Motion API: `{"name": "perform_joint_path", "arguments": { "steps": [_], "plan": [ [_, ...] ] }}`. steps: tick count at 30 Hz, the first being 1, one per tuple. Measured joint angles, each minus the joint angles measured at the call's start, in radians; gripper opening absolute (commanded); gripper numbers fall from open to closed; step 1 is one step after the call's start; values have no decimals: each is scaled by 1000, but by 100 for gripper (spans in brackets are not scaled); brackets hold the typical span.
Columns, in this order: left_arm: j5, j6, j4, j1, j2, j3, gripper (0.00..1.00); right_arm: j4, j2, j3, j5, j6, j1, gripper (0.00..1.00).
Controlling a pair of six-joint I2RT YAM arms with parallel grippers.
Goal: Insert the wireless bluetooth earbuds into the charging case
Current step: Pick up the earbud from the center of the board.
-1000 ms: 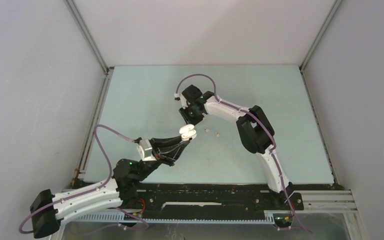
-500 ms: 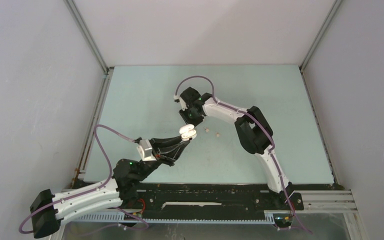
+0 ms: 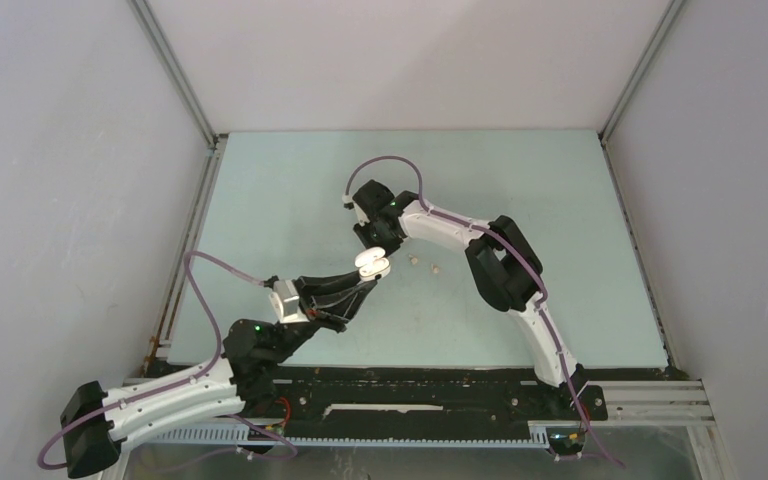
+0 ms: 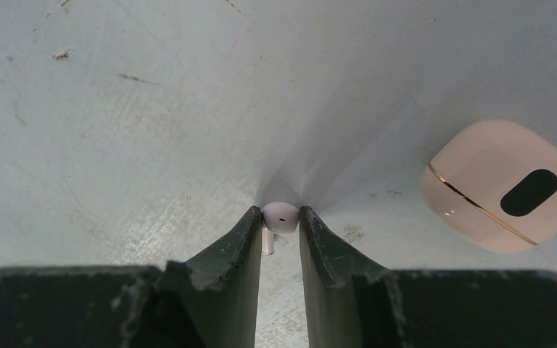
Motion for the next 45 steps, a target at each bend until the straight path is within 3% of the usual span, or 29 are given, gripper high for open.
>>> {"name": "perform_joint_path", "arguments": {
  "steps": [20, 26, 35, 40, 45],
  "plan": [
    [0, 0, 0, -1, 10, 0, 0, 2, 5, 4, 8, 41, 2, 31],
    [0, 0, 7, -1, 28, 0, 0, 1, 6, 5, 15, 38, 8, 15],
    [1, 0, 8, -1, 34, 0, 0, 11, -2, -5, 5, 38, 1, 9],
    [0, 1, 26, -1, 49, 0, 0, 40, -71, -107, 0, 42, -14, 0],
    [-31, 11, 58, -2, 68, -8, 0, 87, -214, -266, -81, 52, -81, 0]
  ]
}}
